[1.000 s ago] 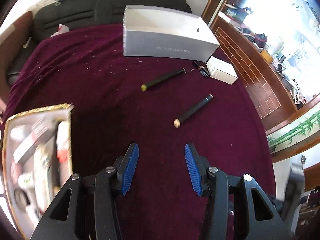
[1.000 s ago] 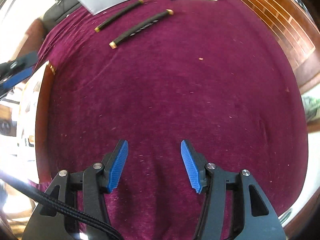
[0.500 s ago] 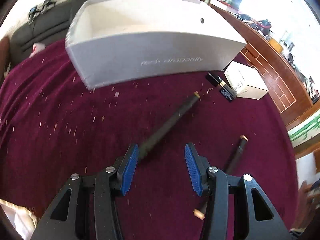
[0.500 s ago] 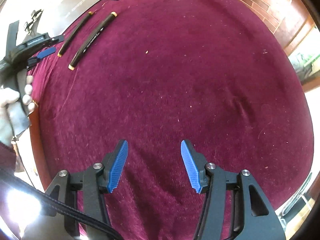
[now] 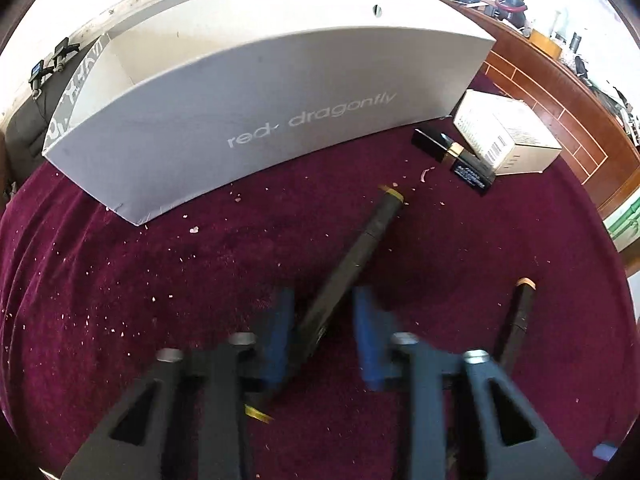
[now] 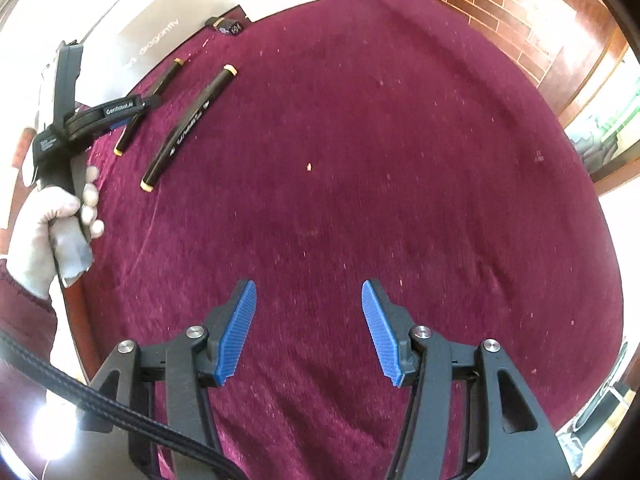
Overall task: Organize objects
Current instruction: 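Grasp a yellow-capped black marker with the left tool while the right tool grasps another marker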
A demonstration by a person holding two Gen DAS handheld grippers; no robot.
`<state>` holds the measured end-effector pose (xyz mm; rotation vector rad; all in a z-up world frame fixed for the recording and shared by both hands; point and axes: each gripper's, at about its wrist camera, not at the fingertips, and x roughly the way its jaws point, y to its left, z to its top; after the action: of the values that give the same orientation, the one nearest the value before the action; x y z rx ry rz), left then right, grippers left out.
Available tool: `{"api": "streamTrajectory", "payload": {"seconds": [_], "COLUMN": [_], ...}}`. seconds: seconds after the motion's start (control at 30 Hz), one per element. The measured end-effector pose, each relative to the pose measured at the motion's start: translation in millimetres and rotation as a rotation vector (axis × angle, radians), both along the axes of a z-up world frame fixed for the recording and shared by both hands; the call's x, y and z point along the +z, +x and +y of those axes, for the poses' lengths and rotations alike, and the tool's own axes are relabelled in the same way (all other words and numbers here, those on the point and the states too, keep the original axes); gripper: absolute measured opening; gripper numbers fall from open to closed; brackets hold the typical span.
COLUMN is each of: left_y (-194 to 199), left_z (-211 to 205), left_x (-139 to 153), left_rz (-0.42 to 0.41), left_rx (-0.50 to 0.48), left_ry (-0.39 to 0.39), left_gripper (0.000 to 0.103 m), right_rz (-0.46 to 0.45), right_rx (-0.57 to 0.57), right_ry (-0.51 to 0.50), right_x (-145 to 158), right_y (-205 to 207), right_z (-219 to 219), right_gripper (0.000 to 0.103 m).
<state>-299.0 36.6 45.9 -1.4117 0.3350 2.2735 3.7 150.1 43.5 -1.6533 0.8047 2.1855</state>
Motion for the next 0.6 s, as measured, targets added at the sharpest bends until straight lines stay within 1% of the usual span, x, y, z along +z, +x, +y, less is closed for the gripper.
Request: {"api": "streamTrajectory", "payload": {"seconds": [0.07,0.13,0.3,0.47,0.5,0.57,0.6], "left_y": [4.2,14.6,47.1,83.8,92.1,108.0,113.3], "left_z": [-7.0,-17.0,-49.7,-81.8,-88.9,-104.1,-105.6], "left_x": [1.8,6.7,15.1,25.2,23.8,20.7,17.9], "left_rz": [-0.027,-0.017,-0.064,-0.081,-0.101,-0.138,-0.149], "left_rx": [0.008,0.008,0.04,0.104,0.125,0.163,0.177], "left_ry": [0.03,0.048,0.117,0.165,0.185,0.23,0.239], "left_gripper": [0.011,0.011,0.011,0.011,0.011,0.011,0.011], "right_rz": [0.01,0.024,0.063,0.061,0.057,0.045,0.038], "right_rx": [-0.005,-0.003,0.03,0.053,0.065,0.08,0.093], "right_ry": [0.014,0.029,-0.003,-0.044,-0.058,-0.044,-0.024], "right_x": [0.9,3.6,4.3,-3.3,-5.9,-7.9,-10.0], "right_y": [-9.2,-22.5,-70.4,-117.7,-129.3,-141.7,-151.0], "right_z": [3.0,6.4,6.2,-4.1,-9.5,-18.9,-25.2], "right_gripper": [0.054,0.054,0.054,0.054,0.054,0.054,0.054]}}
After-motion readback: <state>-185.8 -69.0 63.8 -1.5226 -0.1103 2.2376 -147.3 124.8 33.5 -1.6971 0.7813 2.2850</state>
